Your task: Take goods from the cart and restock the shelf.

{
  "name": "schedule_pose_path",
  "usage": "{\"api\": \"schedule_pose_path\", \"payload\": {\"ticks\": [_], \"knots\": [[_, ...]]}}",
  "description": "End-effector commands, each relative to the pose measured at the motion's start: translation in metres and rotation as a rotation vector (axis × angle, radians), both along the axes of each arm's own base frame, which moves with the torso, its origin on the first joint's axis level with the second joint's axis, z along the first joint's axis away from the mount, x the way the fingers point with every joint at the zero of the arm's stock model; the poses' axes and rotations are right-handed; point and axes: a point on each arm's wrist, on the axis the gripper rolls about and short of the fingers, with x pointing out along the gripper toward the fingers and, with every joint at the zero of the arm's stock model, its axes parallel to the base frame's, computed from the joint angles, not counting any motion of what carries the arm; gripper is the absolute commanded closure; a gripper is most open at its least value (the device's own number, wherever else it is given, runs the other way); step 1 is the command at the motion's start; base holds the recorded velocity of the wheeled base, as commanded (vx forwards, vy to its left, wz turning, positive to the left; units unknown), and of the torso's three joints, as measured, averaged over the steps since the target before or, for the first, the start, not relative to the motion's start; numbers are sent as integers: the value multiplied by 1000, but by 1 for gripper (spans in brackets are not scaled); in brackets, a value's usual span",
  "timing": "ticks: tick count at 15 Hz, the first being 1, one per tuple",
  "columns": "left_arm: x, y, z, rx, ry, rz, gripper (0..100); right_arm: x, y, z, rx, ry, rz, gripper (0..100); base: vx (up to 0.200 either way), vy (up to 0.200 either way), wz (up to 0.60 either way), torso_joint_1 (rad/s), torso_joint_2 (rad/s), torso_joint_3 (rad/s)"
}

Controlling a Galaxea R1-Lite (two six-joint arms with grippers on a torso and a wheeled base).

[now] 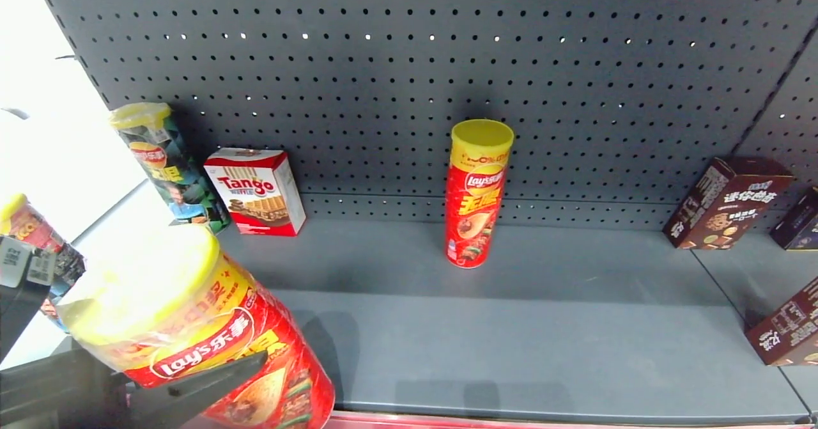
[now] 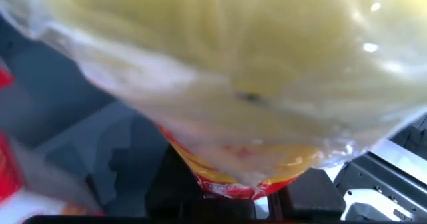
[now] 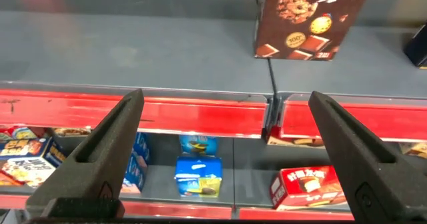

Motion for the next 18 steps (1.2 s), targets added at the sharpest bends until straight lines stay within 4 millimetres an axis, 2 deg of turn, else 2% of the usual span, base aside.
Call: {"api": "schedule_pose_path", "payload": {"ticks": [1, 8, 9, 10, 12, 15, 16, 17, 18], "knots": [[0, 0, 0, -1, 0, 0, 100, 0, 0, 0, 0, 1, 0, 0, 0, 0, 0, 0, 0, 0], [0, 0, -2, 28, -23, -9, 100, 1, 0, 0, -12, 7, 16, 0, 0, 0, 0, 0, 0, 0], [0, 0, 0, 25, -29, -1, 100, -2, 2, 9, -37, -28, 82, 0, 0, 0, 0, 0, 0, 0], [2, 1, 4, 17, -35, 15, 100, -4, 3, 56, -24, -66, 133, 0, 0, 0, 0, 0, 0, 0], [2, 2, 1, 24, -22, 15, 100, 8, 3, 78, -15, -23, 126, 0, 0, 0, 0, 0, 0, 0], [5, 0, 0, 28, -10, 12, 100, 8, 3, 84, -101, -5, 215, 0, 0, 0, 0, 0, 0, 0], [6, -1, 0, 27, -12, 9, 100, 12, 3, 96, -102, -4, 272, 0, 0, 0, 0, 0, 0, 0], [4, -1, 0, 27, -14, 1, 100, 32, 6, 128, -102, 19, 359, 0, 0, 0, 0, 0, 0, 0], [4, -1, -1, 28, -13, 1, 100, 41, 7, 140, -102, 11, 377, 0, 0, 0, 0, 0, 0, 0]]}}
